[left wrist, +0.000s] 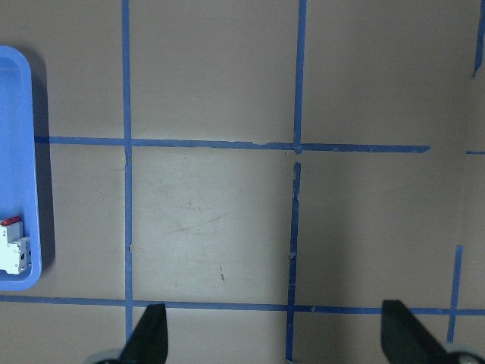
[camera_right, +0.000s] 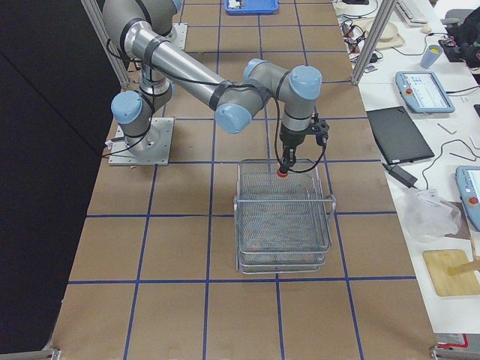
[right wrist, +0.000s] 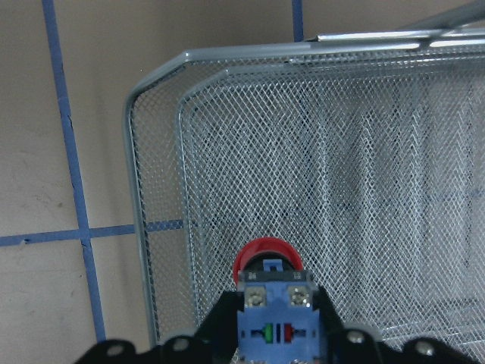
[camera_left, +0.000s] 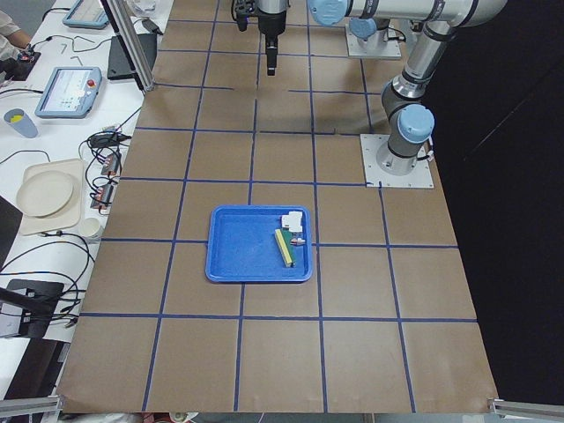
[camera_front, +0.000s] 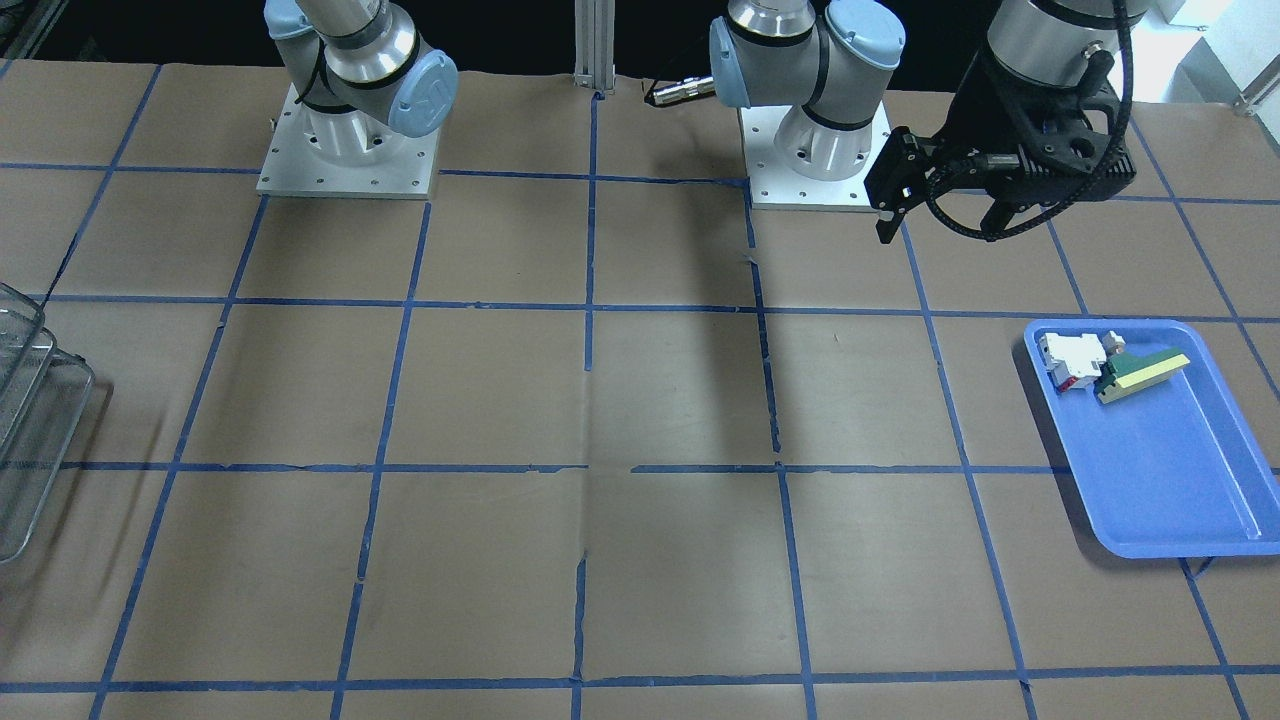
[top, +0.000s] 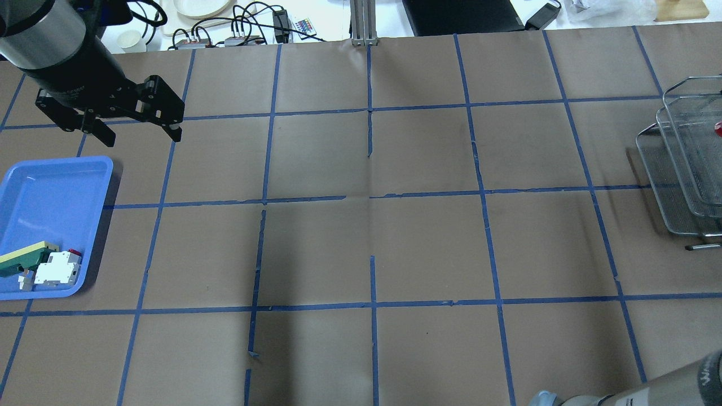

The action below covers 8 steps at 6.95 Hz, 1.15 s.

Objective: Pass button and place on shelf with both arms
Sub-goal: 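Lower the button into the wire mesh basket with the right gripper and release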

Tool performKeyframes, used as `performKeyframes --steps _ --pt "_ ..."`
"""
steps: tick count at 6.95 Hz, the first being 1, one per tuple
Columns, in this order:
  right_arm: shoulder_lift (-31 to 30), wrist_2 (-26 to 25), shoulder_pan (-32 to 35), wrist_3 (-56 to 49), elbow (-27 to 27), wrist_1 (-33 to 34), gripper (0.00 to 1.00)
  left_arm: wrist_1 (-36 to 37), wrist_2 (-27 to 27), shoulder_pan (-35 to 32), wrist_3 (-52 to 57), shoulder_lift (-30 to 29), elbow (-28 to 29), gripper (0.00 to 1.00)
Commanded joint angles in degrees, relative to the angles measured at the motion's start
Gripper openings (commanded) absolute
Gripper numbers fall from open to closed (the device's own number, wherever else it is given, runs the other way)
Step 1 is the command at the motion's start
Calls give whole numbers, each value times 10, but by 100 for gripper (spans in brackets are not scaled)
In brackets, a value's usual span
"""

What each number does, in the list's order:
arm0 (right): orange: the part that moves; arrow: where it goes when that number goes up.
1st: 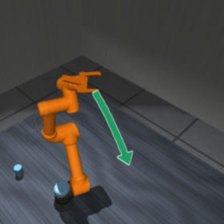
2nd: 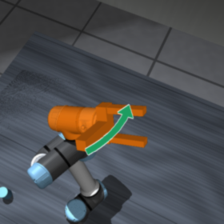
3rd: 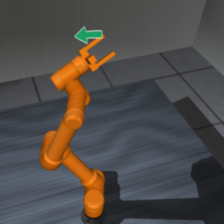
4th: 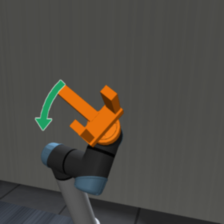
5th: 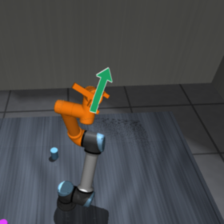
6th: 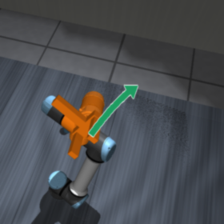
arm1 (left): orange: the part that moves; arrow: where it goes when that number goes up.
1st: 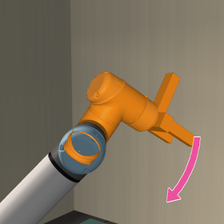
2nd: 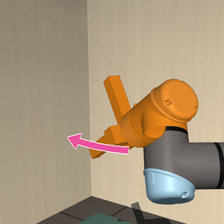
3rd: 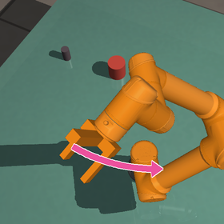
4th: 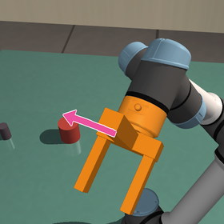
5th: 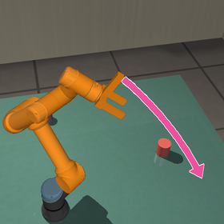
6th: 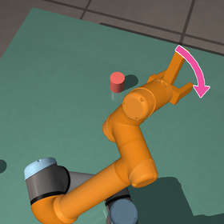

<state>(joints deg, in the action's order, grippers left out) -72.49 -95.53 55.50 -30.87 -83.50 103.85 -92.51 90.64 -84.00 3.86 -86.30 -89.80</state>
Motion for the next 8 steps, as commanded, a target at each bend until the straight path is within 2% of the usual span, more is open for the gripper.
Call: performKeyframes --steps 1,2,3,5,7,8 --pt "12 0 0 0 -2 -1 9 0 -2 -4 0 -2 1 100" --pt "12 -1 0 2 -2 -1 23 -1 -2 -4 0 3 1 100" --pt "12 -2 0 1 -2 -1 66 0 -3 -4 0 2 1 100" --pt "15 -7 0 5 -3 -8 78 1 -6 -4 -1 2 1 100" --pt "-14 -5 0 5 -3 -30 99 1 -6 -3 -1 3 1 100" --pt "-41 -4 0 5 -3 -77 99 1 -6 -3 -1 3 1 100"
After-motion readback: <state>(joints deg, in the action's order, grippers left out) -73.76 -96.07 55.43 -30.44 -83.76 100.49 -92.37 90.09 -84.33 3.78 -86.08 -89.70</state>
